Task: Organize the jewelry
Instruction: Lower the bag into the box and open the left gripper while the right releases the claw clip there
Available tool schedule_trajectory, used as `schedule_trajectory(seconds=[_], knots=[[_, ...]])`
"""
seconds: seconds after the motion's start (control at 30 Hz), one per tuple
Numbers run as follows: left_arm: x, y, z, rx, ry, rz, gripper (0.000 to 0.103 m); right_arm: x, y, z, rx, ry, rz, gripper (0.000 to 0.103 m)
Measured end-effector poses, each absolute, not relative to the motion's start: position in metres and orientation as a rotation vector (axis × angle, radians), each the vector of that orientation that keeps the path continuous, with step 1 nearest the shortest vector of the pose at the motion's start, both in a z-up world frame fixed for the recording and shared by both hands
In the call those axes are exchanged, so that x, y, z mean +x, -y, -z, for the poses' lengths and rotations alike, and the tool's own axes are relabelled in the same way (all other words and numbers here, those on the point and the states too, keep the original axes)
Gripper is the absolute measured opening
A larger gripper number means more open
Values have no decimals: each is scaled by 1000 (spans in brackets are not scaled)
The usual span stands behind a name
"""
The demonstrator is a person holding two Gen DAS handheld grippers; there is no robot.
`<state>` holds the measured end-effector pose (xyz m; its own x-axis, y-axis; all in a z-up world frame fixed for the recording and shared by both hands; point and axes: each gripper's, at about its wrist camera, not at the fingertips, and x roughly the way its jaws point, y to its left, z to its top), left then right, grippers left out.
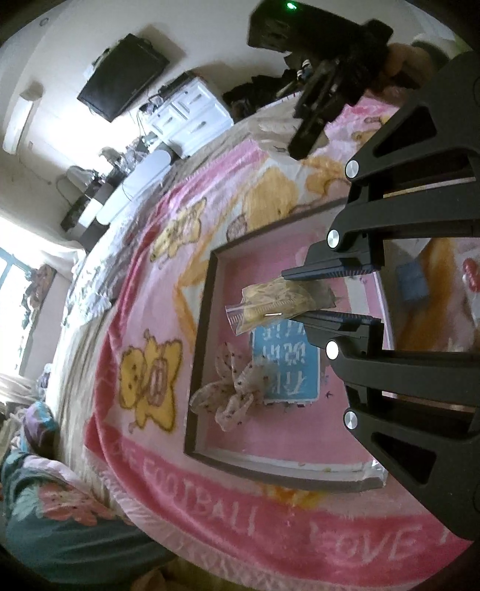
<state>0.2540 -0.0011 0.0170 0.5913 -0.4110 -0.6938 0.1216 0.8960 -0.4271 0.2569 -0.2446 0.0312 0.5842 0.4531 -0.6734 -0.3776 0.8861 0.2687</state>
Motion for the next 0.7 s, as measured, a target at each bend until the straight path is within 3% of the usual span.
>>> schedule_trajectory(seconds=[0.7], knots=[[249, -43, 52, -399, -1021, 234, 9, 319, 167, 38, 17, -997, -529, 43]])
